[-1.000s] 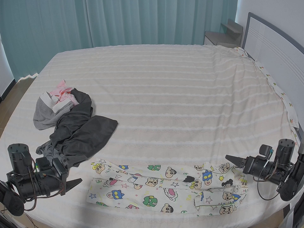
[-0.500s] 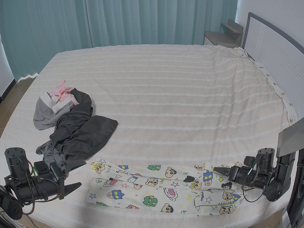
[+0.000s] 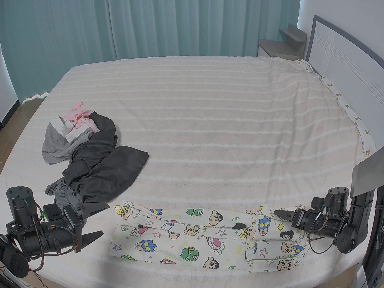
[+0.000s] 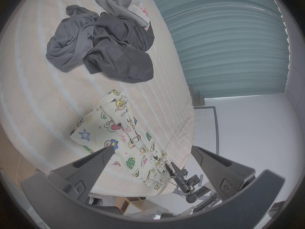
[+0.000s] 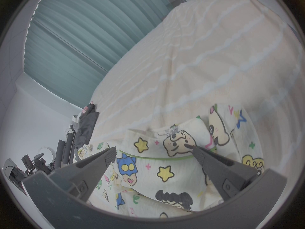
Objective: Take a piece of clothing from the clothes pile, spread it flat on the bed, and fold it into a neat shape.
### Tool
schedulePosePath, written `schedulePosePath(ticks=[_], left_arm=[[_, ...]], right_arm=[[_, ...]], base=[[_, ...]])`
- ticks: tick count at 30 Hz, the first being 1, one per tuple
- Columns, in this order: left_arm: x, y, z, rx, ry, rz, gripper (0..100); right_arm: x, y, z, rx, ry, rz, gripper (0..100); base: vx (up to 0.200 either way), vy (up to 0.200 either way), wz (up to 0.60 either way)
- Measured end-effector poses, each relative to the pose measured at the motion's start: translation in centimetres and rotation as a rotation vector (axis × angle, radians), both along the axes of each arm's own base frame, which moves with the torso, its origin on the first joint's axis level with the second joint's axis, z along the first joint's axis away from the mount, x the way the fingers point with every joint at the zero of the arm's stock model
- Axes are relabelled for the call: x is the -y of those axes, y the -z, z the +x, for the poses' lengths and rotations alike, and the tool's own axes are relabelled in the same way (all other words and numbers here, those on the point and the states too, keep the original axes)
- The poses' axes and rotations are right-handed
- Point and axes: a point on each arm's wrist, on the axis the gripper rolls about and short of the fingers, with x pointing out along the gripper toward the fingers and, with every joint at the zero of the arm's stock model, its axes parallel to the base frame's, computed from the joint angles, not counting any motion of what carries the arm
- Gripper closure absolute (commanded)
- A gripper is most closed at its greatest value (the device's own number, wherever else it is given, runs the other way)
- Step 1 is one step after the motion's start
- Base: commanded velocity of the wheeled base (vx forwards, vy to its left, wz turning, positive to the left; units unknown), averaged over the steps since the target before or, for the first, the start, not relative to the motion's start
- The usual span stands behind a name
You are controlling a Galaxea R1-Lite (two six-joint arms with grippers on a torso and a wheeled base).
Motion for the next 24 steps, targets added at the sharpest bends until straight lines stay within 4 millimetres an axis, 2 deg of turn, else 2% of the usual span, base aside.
schedulePosePath(ticks=[5,9,12,17,24], left_arm=[[0.0,0.0,0.0,-0.001,0.001,0.000,0],[0.0,0.0,0.0,-0.001,0.001,0.000,0],[0.0,0.0,0.0,-0.001,0.001,0.000,0],[0.0,0.0,0.0,-0.001,0.000,0.001,0],[0.0,0.0,0.0,0.001,0.001,0.001,0]], right_arm=[[-0.3,-2.0,-0.4,0.070,-0.014,0.014,0],[-1.7,-3.2,-1.0,0.114,-0.075,0.030,0],[-2.9,-3.4,-1.1,0.127,-0.123,0.036,0],[-4.7,-2.7,-0.4,0.129,-0.183,0.041,0],[-6.7,-0.3,1.4,0.090,-0.228,0.033,0]], base=[[0.000,0.000,0.00],[0.000,0.000,0.00],[0.000,0.000,0.00],[0.000,0.000,0.00],[0.000,0.000,0.00]])
